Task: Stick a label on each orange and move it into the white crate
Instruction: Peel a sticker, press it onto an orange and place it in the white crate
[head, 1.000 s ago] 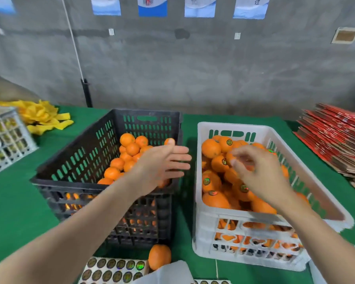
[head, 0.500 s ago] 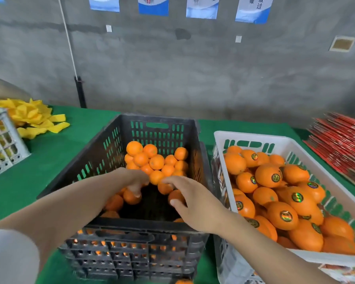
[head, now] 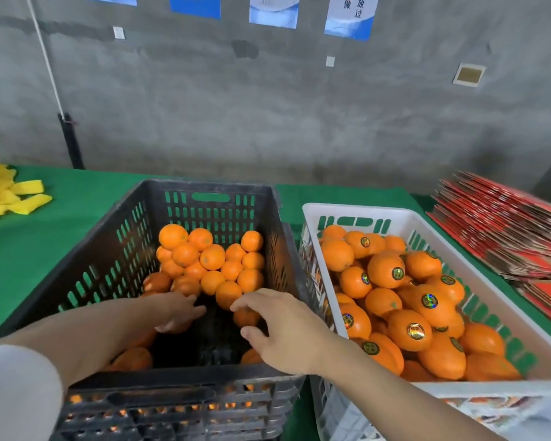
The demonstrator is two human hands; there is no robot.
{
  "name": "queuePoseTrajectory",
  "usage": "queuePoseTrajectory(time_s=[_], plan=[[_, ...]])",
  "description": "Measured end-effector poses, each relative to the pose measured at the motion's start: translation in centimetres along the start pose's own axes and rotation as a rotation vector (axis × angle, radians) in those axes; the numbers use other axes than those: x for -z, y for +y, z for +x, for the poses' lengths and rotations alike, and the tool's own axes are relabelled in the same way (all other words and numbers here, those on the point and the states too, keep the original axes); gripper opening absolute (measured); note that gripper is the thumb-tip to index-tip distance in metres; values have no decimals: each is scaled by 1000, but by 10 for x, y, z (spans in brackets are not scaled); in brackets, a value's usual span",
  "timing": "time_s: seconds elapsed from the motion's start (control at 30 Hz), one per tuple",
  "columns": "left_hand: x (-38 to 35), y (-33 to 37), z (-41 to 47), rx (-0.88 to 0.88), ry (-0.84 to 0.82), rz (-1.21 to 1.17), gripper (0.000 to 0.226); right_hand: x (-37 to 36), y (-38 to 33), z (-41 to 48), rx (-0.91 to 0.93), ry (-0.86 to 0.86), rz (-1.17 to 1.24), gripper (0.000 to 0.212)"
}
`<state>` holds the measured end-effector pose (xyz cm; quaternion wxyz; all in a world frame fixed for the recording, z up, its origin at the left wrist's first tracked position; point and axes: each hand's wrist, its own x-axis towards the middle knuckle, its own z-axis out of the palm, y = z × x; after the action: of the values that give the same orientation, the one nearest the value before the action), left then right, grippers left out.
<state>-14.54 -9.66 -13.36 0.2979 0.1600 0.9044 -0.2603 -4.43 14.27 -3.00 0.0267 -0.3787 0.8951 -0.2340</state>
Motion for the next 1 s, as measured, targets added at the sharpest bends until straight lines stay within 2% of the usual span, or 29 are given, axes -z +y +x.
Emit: queuePoseTrajectory(time_s=[0.1, 0.2, 0.27, 0.33, 0.4, 0.47, 0.6, 0.67, 0.77, 0.83, 0.9, 1.0], plan=[[28, -8, -21, 27, 244, -252, 63, 1, 1, -1, 8, 51, 55, 32], [66, -20, -57, 20, 494, -747, 56, -1, 3, -4, 39, 150, 108, 26], [82, -17, -87, -59, 674, -1130, 54, -3, 3, -7, 55, 242, 142, 21], [89, -5, -120, -188, 779, -1495, 51, -3, 1, -9, 65, 316, 173, 17], [92, 16, -149, -307, 826, -1762, 48, -2, 0, -16, 70, 367, 212, 15], [92, 41, -174, -383, 879, -1919, 47, -1, 0, -29, 78, 410, 269, 15], [82, 99, -214, -483, 913, -1913, 53, -5, 3, -74, 135, 486, 366, 16], [70, 128, -226, -506, 841, -1851, 58, -13, 10, -100, 178, 563, 376, 15], [46, 173, -230, -469, 692, -1767, 68, -31, 28, -137, 112, 578, 387, 12], [33, 200, -223, -397, 606, -1726, 64, -47, 43, -155, 78, 455, 374, 17], [21, 224, -211, -320, 509, -1725, 58, -65, 58, -164, -3, 255, 378, 29], [5, 251, -187, -163, 397, -1802, 48, -96, 83, -167, -165, -10, 265, 14]])
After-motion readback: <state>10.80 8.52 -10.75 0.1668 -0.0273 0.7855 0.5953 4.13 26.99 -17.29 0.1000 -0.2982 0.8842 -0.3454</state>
